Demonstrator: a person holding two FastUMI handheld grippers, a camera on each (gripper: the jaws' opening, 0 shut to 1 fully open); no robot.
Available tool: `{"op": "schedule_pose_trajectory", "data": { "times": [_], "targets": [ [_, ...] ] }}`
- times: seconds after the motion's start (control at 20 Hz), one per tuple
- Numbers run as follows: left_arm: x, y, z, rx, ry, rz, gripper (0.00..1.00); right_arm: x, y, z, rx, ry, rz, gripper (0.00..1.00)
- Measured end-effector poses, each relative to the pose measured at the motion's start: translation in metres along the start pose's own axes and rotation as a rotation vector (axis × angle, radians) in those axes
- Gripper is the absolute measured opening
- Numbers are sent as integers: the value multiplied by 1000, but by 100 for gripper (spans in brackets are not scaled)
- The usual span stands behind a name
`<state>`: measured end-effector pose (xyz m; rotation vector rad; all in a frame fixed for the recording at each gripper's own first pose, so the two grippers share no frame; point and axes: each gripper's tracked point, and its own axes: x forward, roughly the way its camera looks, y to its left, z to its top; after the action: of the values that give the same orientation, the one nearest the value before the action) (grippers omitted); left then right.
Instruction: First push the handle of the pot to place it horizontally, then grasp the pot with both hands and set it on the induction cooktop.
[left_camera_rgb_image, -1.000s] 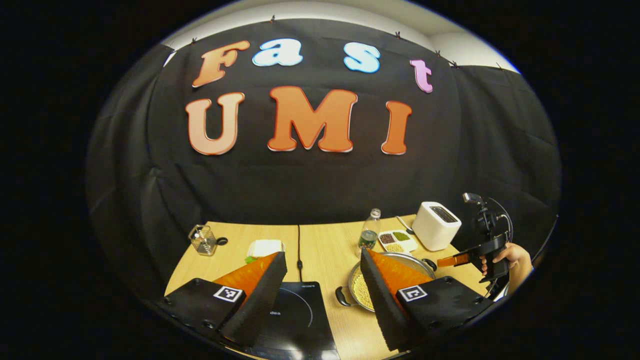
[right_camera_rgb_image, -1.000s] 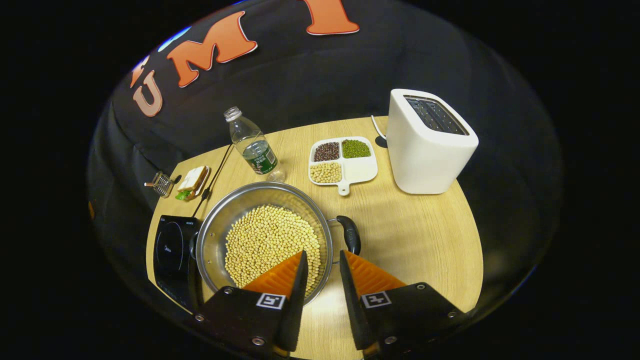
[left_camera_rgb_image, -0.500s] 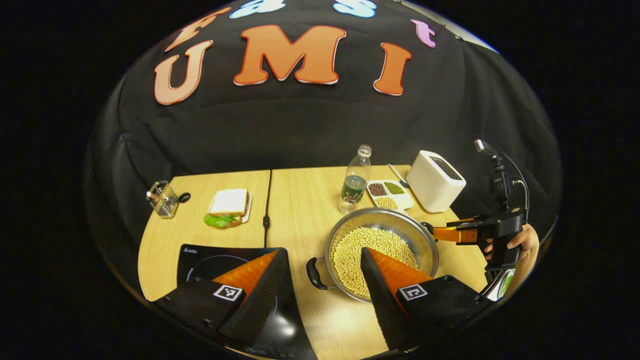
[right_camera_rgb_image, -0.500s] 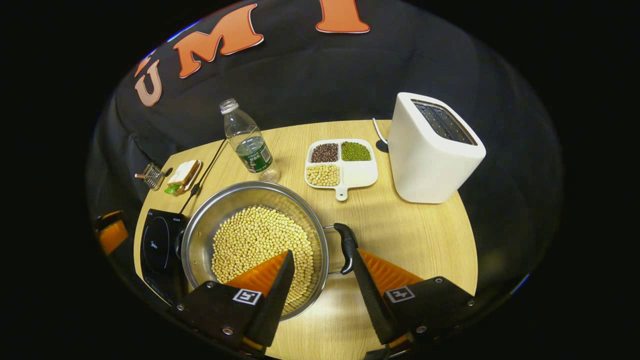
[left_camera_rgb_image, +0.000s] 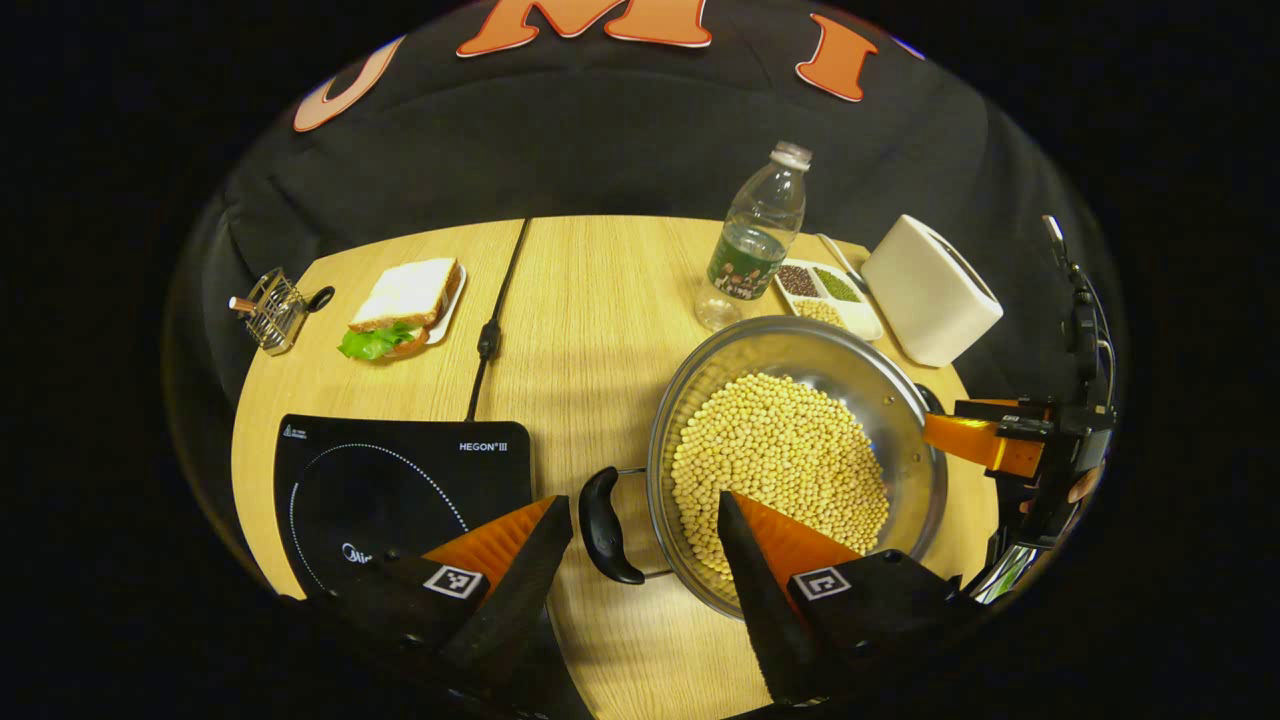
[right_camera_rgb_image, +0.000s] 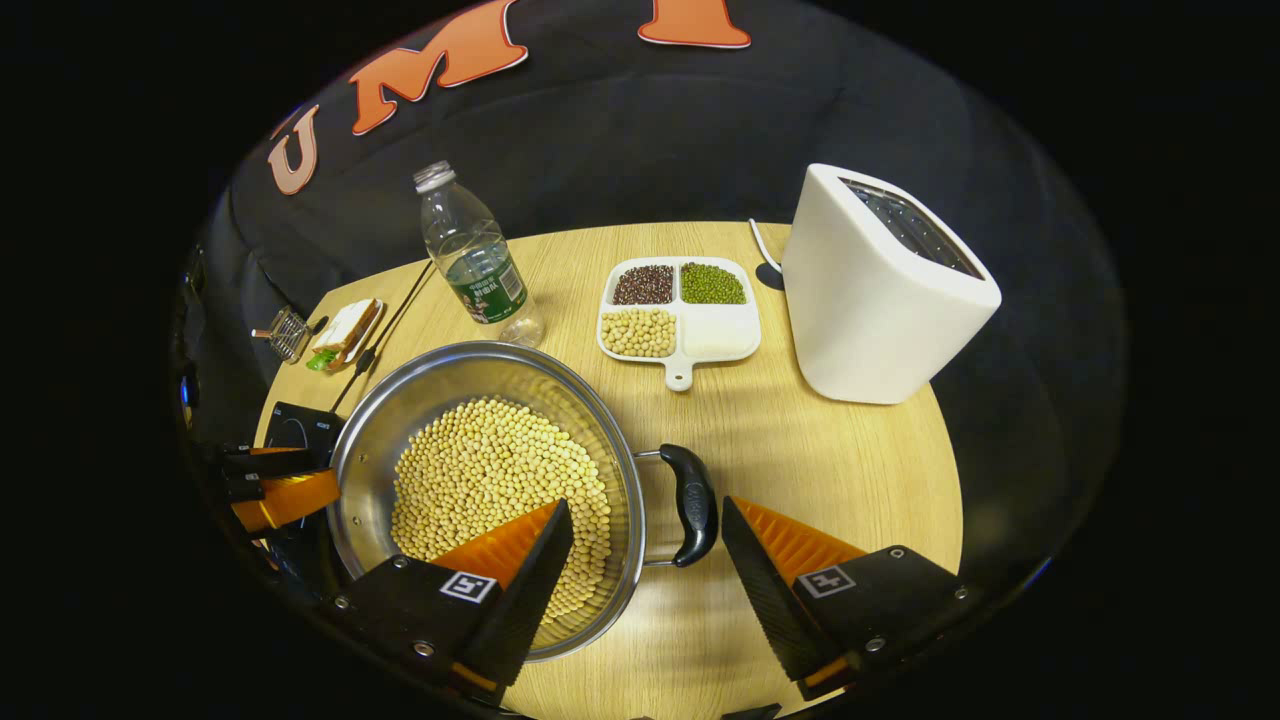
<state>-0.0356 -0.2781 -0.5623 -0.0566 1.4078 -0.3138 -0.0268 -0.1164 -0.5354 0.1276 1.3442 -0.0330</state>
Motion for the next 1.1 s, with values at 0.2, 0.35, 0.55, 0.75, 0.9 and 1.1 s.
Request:
{"op": "schedule_pose_trajectory", "data": {
  "times": [0.2, 0.35, 0.55, 0.75, 0.9, 1.1],
  "targets": [
    [26, 2, -18, -2, 44, 23, 99, 7, -2, -7, -41, 15, -30, 94],
    [39, 9, -19, 15, 47, 74, 94, 13, -4, -6, -51, 23, -47, 94],
    [46, 17, -13, 35, 49, 119, 86, 20, -8, -6, -50, 37, -69, 93],
    [55, 14, -11, 35, 1, 141, 84, 26, -11, -12, -45, 49, -72, 88],
    [57, 15, -7, 33, -29, 149, 83, 30, -15, -14, -44, 48, -95, 85],
    [57, 16, -5, 26, -47, 148, 85, 33, -16, -14, -44, 40, -99, 80]
  ]
}}
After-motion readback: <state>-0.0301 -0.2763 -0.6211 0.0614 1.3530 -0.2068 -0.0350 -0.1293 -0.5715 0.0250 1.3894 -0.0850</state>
